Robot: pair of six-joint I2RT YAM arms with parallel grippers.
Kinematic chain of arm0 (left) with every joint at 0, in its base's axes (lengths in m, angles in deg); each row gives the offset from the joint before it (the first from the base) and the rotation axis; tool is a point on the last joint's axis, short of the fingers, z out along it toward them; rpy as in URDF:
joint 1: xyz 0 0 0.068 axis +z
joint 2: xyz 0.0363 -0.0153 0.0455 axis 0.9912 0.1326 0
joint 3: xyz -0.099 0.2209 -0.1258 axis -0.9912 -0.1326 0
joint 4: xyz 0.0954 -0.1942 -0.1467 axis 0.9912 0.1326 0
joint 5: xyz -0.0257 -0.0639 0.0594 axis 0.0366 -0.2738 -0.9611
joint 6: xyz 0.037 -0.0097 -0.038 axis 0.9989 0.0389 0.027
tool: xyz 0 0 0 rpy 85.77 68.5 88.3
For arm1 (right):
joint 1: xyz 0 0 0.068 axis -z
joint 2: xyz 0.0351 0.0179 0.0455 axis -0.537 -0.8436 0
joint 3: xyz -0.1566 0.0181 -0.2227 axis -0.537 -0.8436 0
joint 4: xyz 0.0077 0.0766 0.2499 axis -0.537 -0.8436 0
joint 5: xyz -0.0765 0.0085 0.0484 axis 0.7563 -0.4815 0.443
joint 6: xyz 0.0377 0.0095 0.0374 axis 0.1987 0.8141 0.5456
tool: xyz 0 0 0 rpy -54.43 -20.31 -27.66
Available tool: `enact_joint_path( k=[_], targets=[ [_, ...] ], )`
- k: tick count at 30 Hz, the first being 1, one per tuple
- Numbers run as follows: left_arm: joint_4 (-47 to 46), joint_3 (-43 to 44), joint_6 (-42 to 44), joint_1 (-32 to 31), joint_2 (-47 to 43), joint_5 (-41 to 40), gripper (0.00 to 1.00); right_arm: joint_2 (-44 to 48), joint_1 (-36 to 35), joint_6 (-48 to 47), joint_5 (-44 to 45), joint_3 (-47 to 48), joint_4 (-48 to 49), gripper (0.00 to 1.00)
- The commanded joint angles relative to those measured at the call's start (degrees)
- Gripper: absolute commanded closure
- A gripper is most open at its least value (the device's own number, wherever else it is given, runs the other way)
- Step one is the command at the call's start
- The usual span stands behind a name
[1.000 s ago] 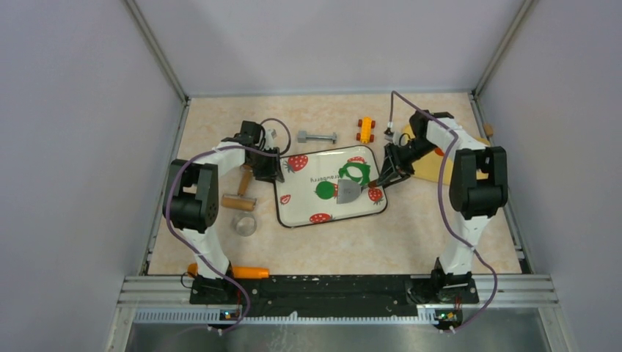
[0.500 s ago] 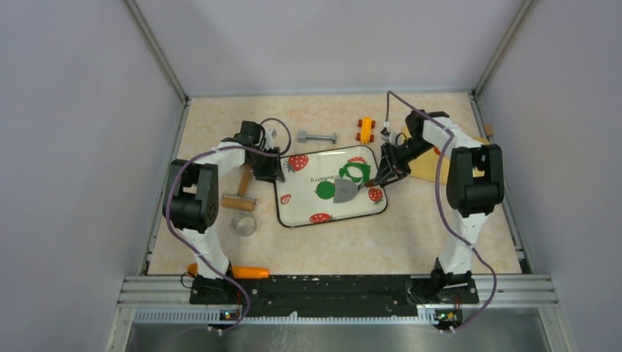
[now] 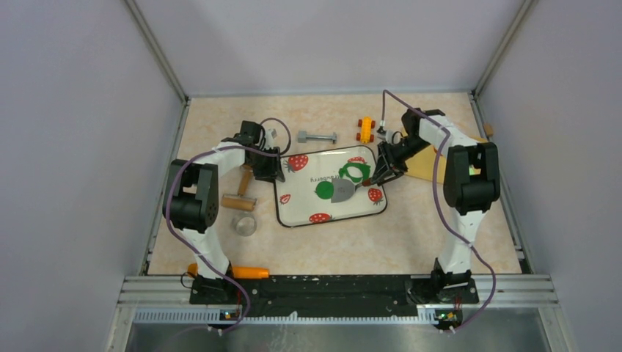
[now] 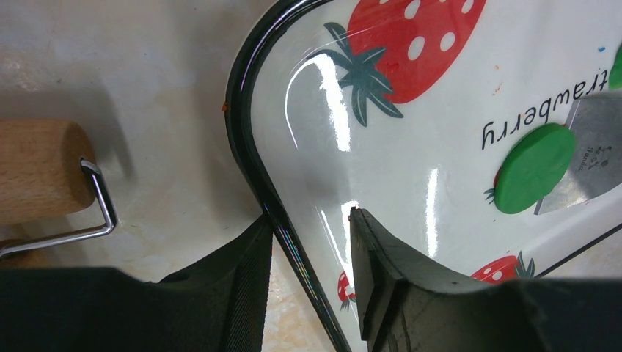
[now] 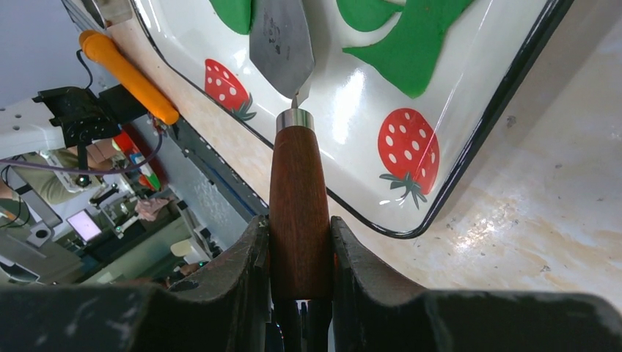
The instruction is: Roll out the dumpling wrappers from the dough
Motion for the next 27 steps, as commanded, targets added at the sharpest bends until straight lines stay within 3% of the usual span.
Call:
enact_joint_path(
  k=[1, 27],
  targets=[
    [-1.47, -0.1, 0.08, -0.85, -0.68, 2.99, 0.54, -1.37, -2.04, -0.74, 0.76, 2.07, 2.32, 1.0],
    [-1.64, 0.45, 0.07, -0.95, 0.29, 3.68, 0.54, -1.58, -1.1, -4.1, -5.15, 2.96, 3.97, 1.0]
  ],
)
